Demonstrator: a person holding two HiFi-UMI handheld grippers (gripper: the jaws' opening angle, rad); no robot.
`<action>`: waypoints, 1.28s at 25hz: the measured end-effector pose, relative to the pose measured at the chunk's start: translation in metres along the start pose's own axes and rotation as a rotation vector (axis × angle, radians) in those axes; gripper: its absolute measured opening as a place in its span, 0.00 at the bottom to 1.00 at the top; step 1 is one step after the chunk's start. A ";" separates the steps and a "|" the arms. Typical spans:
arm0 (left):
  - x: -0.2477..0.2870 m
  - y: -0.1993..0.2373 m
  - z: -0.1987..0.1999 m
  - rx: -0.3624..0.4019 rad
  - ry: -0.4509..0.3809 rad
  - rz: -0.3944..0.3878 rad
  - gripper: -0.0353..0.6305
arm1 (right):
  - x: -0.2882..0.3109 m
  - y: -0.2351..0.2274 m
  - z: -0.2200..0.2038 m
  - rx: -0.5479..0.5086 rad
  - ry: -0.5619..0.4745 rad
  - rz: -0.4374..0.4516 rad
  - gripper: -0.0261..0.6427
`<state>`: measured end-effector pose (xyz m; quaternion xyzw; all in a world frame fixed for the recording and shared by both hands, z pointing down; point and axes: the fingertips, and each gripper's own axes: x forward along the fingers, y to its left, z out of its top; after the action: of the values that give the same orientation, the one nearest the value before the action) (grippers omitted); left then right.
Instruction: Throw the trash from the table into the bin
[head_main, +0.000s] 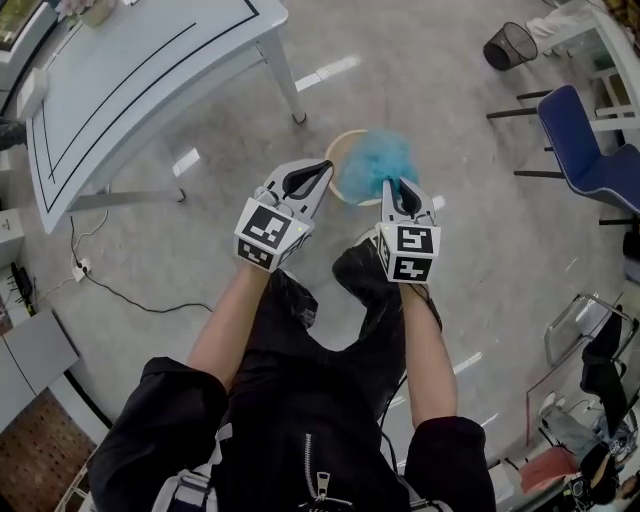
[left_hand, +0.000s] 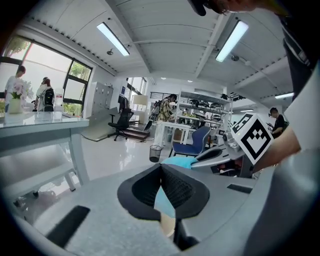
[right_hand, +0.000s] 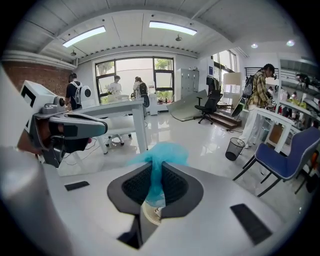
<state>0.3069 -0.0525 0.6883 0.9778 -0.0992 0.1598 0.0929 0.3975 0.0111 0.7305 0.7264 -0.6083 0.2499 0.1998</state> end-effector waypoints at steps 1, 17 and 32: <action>0.007 0.003 -0.008 0.004 0.002 -0.003 0.06 | 0.009 -0.003 -0.008 0.002 0.001 -0.002 0.09; 0.084 0.042 -0.128 0.005 -0.006 0.028 0.06 | 0.141 -0.025 -0.131 0.003 0.040 0.000 0.09; 0.118 0.055 -0.203 0.003 0.011 0.055 0.06 | 0.224 -0.045 -0.244 0.027 0.148 -0.015 0.09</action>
<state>0.3447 -0.0819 0.9244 0.9739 -0.1251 0.1676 0.0876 0.4425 -0.0112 1.0612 0.7130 -0.5828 0.3099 0.2363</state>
